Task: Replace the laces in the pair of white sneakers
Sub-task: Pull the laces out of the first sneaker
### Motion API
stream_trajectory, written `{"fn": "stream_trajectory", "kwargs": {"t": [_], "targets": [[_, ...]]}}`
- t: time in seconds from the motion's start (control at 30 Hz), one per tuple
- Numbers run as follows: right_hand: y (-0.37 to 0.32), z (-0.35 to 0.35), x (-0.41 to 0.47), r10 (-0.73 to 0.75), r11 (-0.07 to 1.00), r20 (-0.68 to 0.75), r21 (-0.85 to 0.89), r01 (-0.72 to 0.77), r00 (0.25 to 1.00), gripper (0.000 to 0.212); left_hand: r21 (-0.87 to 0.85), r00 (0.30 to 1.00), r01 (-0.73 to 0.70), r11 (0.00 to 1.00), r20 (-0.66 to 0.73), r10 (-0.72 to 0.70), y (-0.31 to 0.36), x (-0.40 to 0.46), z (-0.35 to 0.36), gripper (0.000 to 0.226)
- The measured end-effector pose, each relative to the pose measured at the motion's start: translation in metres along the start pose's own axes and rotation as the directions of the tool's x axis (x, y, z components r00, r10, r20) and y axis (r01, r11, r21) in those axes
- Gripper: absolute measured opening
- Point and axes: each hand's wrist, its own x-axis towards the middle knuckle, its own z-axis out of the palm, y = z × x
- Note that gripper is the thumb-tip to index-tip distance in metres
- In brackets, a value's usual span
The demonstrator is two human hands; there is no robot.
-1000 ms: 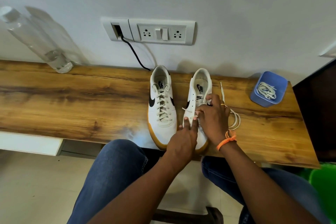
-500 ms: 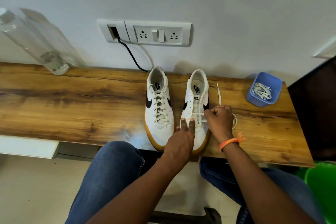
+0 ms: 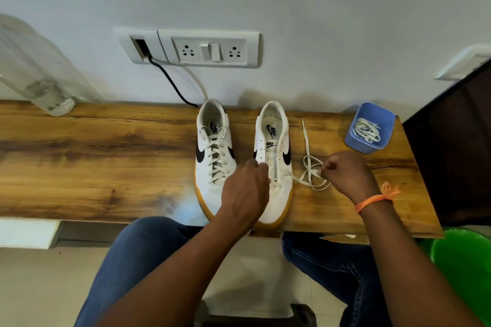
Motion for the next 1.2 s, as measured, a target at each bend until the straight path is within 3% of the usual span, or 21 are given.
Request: {"fn": "stream_trajectory", "kwargs": {"t": [0.07, 0.13, 0.2, 0.3, 0.4, 0.47, 0.57, 0.67, 0.77, 0.87, 0.93, 1.03, 1.1, 1.2], "targets": [[0.001, -0.003, 0.001, -0.007, 0.988, 0.116, -0.152, 0.025, 0.993, 0.011, -0.11, 0.995, -0.023, 0.994, -0.094, 0.013, 0.001, 0.013, -0.003, 0.02], [0.001, -0.003, 0.004, 0.019, 0.978, 0.193, -0.207, 0.022, 0.981, 0.017, -0.162, 0.998, 0.001, 0.987, -0.059, -0.011, -0.002, 0.026, -0.001, 0.019], [-0.002, -0.003, 0.011, -0.01, 0.986, 0.167, -0.164, 0.038, 0.986, 0.016, -0.18, 0.999, 0.035, 0.983, 0.014, -0.033, -0.006, 0.034, 0.009, 0.017], [-0.018, -0.001, 0.019, -0.187, 0.981, 0.033, 0.052, 0.185, 0.982, 0.026, -0.177, 0.997, 0.019, 0.984, 0.075, -0.006, -0.004, 0.038, 0.023, 0.02], [-0.048, 0.008, 0.019, -0.392, 0.911, 0.099, 0.182, 0.371, 0.914, 0.056, -0.18, 0.999, 0.018, 0.984, 0.048, -0.01, -0.001, 0.043, 0.025, 0.02], [-0.054, 0.022, 0.017, -0.456, 0.89, 0.162, 0.079, 0.449, 0.875, 0.062, -0.198, 0.998, 0.031, 0.98, 0.06, -0.019, -0.003, 0.048, 0.026, 0.018], [-0.048, 0.031, 0.016, -0.457, 0.864, 0.18, -0.145, 0.483, 0.871, 0.068, -0.256, 0.987, 0.06, 0.965, 0.158, -0.019, -0.01, 0.056, 0.023, 0.018], [-0.046, 0.026, 0.018, -0.472, 0.875, 0.162, -0.034, 0.483, 0.867, 0.06, -0.245, 0.947, 0.069, 0.967, 0.321, 0.014, -0.019, 0.068, 0.003, 0.015], [-0.047, 0.023, 0.019, -0.45, 0.891, 0.182, 0.024, 0.453, 0.875, 0.052, -0.196, 0.862, -0.003, 0.981, 0.497, 0.102, -0.038, 0.073, -0.031, 0.01], [-0.046, 0.023, 0.02, -0.44, 0.897, 0.185, 0.048, 0.439, 0.879, 0.054, -0.231, 0.811, 0.074, 0.97, 0.58, 0.076, -0.055, 0.069, -0.048, 0.007], [-0.045, 0.024, 0.021, -0.436, 0.9, 0.19, 0.068, 0.431, 0.88, 0.053, -0.233, 0.844, 0.077, 0.969, 0.532, 0.061, -0.054, 0.068, -0.046, 0.01], [-0.047, 0.027, 0.021, -0.416, 0.909, 0.185, 0.123, 0.399, 0.89, 0.055, -0.238, 0.955, -0.007, 0.971, 0.285, 0.077, -0.037, 0.068, -0.033, 0.015], [-0.049, 0.023, 0.017, -0.377, 0.914, 0.055, 0.179, 0.363, 0.924, 0.05, -0.244, 0.986, -0.038, 0.969, 0.148, 0.076, -0.027, 0.067, -0.021, 0.017], [-0.049, 0.016, -0.005, -0.274, 0.945, -0.181, 0.13, 0.299, 0.945, 0.024, -0.138, 0.977, -0.043, 0.989, 0.201, 0.07, -0.022, 0.067, 0.001, 0.014]]}}
